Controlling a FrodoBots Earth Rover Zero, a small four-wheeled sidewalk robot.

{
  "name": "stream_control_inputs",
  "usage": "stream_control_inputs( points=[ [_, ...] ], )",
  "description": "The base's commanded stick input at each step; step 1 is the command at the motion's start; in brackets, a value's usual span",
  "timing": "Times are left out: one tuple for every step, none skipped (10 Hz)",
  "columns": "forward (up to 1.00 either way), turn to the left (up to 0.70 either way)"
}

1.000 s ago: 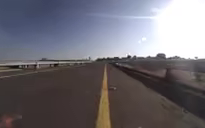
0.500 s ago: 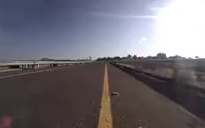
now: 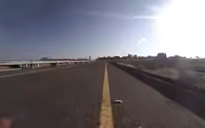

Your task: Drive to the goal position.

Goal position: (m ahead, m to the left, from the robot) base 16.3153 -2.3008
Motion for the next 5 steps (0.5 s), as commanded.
stream_control_inputs(
  points=[
    [0.70,0.00],
    [0.70,0.00],
    [0.70,0.00],
    [0.70,0.00],
    [0.70,0.00]
  ],
)
